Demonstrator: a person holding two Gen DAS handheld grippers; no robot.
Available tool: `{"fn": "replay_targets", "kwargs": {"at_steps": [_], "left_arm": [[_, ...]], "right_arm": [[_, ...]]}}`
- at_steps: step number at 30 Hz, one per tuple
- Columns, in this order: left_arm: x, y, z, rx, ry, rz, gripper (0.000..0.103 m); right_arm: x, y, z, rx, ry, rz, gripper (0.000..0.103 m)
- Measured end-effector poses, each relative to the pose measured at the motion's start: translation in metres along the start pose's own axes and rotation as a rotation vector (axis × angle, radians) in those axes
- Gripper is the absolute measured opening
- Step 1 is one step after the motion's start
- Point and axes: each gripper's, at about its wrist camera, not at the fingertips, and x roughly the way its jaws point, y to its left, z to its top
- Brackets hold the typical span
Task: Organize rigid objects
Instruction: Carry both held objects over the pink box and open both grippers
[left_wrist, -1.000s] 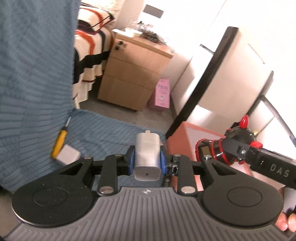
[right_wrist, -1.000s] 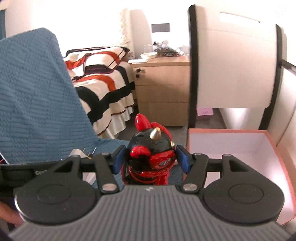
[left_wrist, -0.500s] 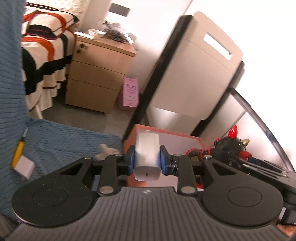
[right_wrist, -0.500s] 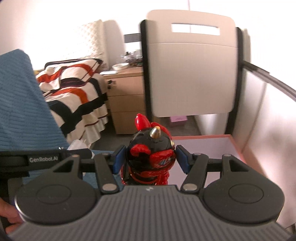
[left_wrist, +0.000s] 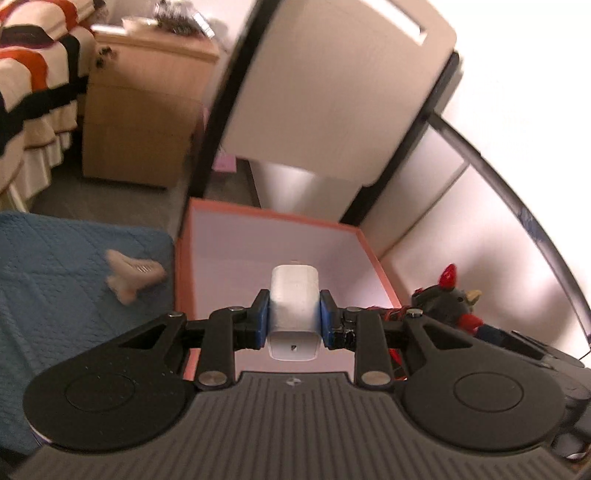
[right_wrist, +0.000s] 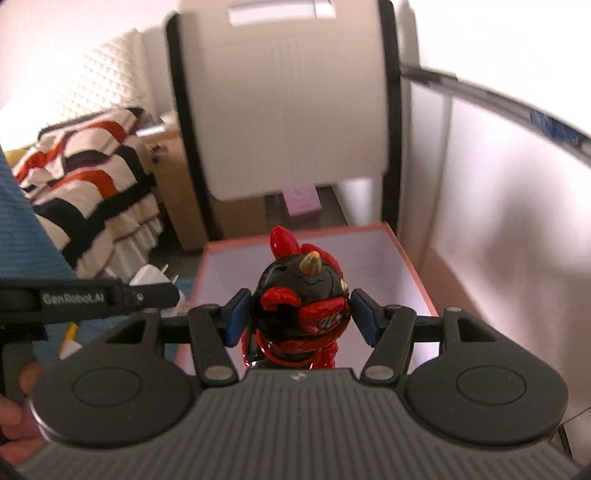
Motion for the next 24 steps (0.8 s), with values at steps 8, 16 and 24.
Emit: {"fn": "replay_targets", "kwargs": {"at_steps": [8, 16, 24], "left_arm": [[0.061, -0.011, -0.014, 0.029, 0.107, 0.018, 0.032], [0.104, -0.007, -0.024, 0.025, 0.191, 0.051, 0.032], [0.131, -0.007, -0.029, 0.025, 0.232, 0.075, 0.032]], "right_arm": [[0.039, -0.025, -0.023, 0.021, 0.094, -0.029, 0.062], [0.077, -0.049, -0.047, 0.062, 0.201, -0.043, 0.062], [0.103, -0.06, -0.06, 0.08, 0.284, -0.034, 0.062]]}}
